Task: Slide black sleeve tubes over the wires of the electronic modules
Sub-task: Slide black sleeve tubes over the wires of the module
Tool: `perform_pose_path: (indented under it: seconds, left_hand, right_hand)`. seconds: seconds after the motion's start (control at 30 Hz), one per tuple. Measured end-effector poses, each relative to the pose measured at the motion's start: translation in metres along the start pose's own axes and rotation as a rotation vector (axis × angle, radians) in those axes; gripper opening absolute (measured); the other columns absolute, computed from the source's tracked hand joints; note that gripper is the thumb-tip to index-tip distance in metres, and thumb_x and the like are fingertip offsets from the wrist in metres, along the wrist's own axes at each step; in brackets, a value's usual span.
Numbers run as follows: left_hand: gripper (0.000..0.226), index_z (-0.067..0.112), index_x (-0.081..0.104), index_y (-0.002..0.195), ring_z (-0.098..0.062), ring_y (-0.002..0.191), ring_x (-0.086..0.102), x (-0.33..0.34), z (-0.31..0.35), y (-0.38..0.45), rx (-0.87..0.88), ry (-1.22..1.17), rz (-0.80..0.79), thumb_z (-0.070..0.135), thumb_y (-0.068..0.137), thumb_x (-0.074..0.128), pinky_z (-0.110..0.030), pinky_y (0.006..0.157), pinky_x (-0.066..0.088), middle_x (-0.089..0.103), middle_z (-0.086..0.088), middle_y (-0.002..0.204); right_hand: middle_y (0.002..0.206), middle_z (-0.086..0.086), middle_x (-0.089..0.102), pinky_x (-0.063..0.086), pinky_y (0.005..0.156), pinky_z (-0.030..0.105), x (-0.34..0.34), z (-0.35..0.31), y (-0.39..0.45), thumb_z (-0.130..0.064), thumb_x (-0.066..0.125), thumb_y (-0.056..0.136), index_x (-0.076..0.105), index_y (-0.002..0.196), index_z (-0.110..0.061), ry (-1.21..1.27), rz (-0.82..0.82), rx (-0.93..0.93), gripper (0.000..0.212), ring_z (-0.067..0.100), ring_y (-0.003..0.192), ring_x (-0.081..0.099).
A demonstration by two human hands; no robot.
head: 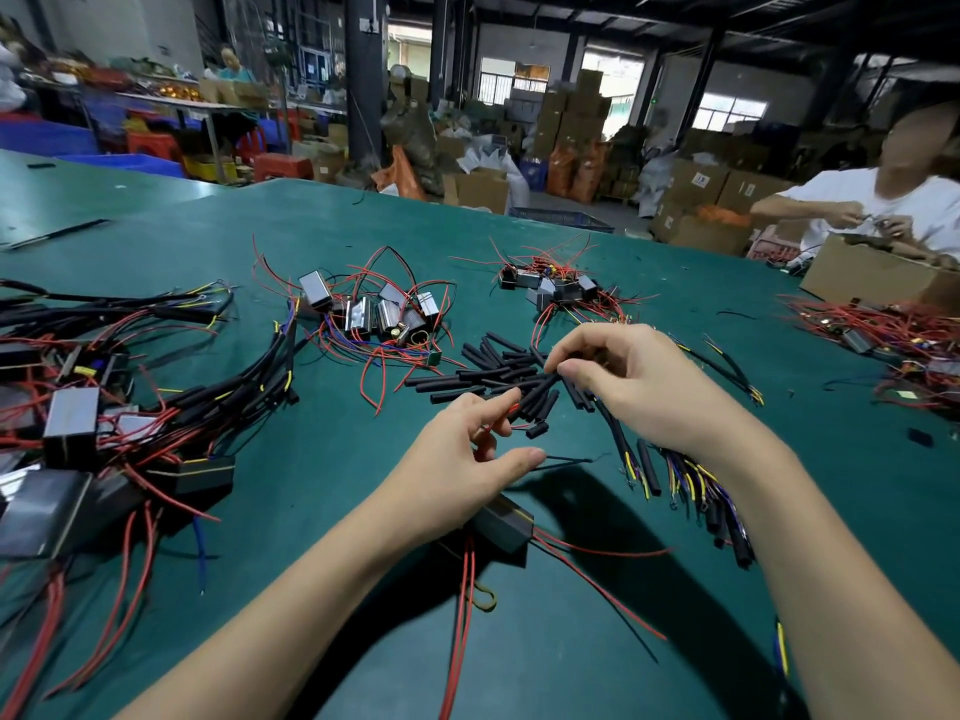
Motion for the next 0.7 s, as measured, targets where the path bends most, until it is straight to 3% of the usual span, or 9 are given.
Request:
perform_pose_path:
  seconds: [0.07,0.13,0.23,0.43,0.57,0.7]
  left_hand:
    - [0.059,0.019,0.049,0.137,-0.003,0.063,0.042,0.001,0.0,0.0,-0.007,-0.014,-0.003,0.022,0.083,0.071,-0.01,0.066,0.035,0.044,0.008,0.087]
    - [0.059,0.019,0.048,0.137,-0.006,0.066,0.045,0.001,0.0,0.0,-0.015,-0.03,-0.007,0.02,0.083,0.071,-0.012,0.068,0.037,0.045,0.008,0.087]
    - [0.056,0.018,0.048,0.136,-0.007,0.067,0.046,0.0,0.0,0.0,-0.027,-0.046,0.011,0.016,0.084,0.07,-0.014,0.07,0.039,0.046,0.006,0.088]
    - [0.033,0.012,0.059,0.124,-0.004,0.078,0.057,-0.003,-0.003,0.002,-0.15,-0.176,0.0,0.011,0.091,0.06,-0.014,0.078,0.044,0.064,0.002,0.09]
    - [0.015,0.009,0.062,0.107,-0.003,0.068,0.06,-0.008,-0.012,0.001,-0.28,-0.286,-0.016,0.009,0.092,0.058,-0.011,0.066,0.048,0.067,-0.001,0.082]
    - [0.007,0.012,0.068,0.081,0.002,0.056,0.059,-0.018,-0.019,0.003,-0.293,-0.167,-0.034,0.013,0.087,0.066,-0.011,0.057,0.046,0.068,0.006,0.066]
  right_hand:
    - [0.055,-0.016,0.056,0.035,0.057,0.018,0.001,0.001,-0.001,-0.013,0.06,0.091,0.068,0.081,-0.025,0.006,-0.016,0.01,0.017,0.002,0.054,0.044]
    - [0.065,-0.006,0.063,0.043,0.064,0.028,0.004,0.002,0.0,-0.012,0.062,0.09,0.07,0.083,-0.021,0.051,-0.029,0.022,0.014,0.008,0.061,0.051]
    - [0.074,0.004,0.07,0.051,0.073,0.03,0.013,0.002,0.0,-0.008,0.066,0.086,0.071,0.086,-0.013,0.117,-0.055,0.04,0.007,0.013,0.068,0.062]
    - [0.072,0.007,0.07,0.055,0.077,0.04,0.016,0.007,0.003,-0.008,0.064,0.087,0.067,0.077,-0.017,0.088,-0.011,0.05,0.013,0.026,0.072,0.068]
    - [0.071,0.005,0.07,0.055,0.078,0.044,0.015,0.008,0.002,-0.008,0.063,0.087,0.065,0.075,-0.018,0.066,-0.01,0.041,0.016,0.028,0.073,0.067]
    - [0.072,0.009,0.07,0.055,0.077,0.042,0.014,0.008,0.001,-0.008,0.064,0.086,0.068,0.076,-0.016,0.074,-0.023,0.056,0.013,0.025,0.069,0.065]
Point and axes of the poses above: each hand's wrist, its own y-axis towards the middle knuckle, its own x-axis out of the palm, z = x × y, the point moved 4 cm from there along y, towards the middle knuckle
